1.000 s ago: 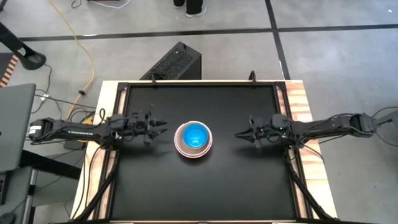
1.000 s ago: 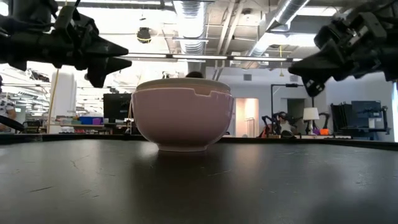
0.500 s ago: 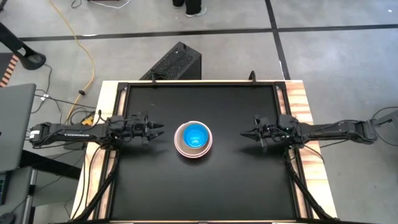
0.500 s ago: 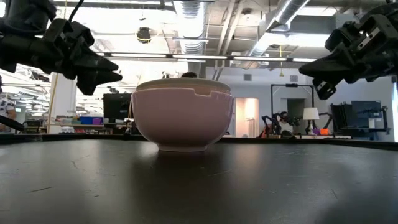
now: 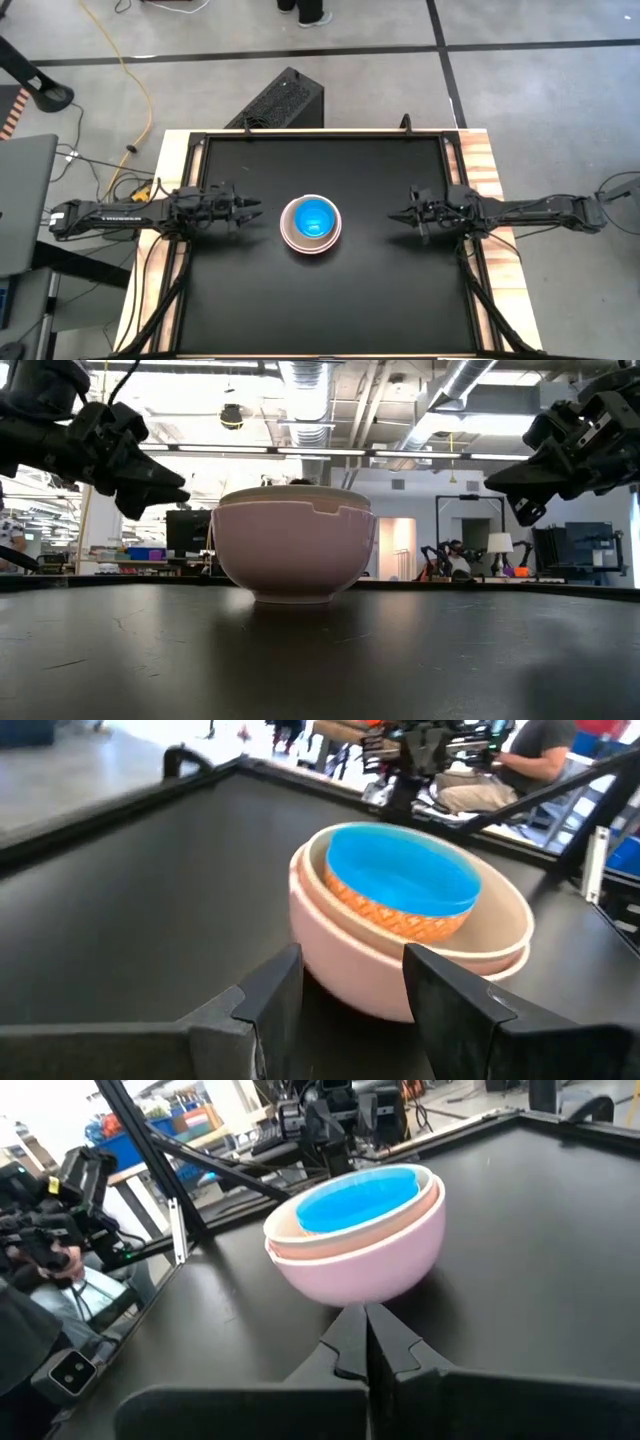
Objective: Nest bowls inside each other
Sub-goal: Return to Home Position
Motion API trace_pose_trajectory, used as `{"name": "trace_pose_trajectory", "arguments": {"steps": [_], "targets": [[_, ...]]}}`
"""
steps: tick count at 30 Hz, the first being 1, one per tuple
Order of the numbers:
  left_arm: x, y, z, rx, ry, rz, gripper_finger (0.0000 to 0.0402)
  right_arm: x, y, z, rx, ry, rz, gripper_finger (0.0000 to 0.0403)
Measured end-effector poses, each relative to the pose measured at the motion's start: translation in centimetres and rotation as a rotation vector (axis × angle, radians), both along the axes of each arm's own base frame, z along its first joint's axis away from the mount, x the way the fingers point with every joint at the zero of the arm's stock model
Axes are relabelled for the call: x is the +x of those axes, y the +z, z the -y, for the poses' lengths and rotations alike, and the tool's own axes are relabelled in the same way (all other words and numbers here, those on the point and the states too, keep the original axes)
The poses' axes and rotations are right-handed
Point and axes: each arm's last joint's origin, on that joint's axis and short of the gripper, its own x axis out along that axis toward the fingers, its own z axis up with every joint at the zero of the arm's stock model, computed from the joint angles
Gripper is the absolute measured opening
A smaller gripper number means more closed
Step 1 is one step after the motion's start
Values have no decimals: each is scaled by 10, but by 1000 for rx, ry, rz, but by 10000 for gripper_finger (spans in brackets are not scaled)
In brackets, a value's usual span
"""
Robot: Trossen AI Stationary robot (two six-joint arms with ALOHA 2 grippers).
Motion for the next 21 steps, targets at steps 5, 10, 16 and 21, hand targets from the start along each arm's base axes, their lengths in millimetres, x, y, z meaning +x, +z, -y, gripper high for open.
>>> {"name": "trace_pose_trajectory", "arguments": {"steps": [5, 10, 16, 21], "targets": [[0, -2, 0, -105, 21, -5, 164, -1, -4, 0, 4, 0, -40, 4], [0, -3, 0, -133, 25, -4, 164, -1, -8, 0, 10, 0, -79, 4], [-1, -7, 0, -128, 28, -46, 164, -2, -12, 0, 17, 1, -124, 4], [-2, -13, 0, -130, 31, -111, 164, -3, -14, 0, 19, 1, -142, 4]]}}
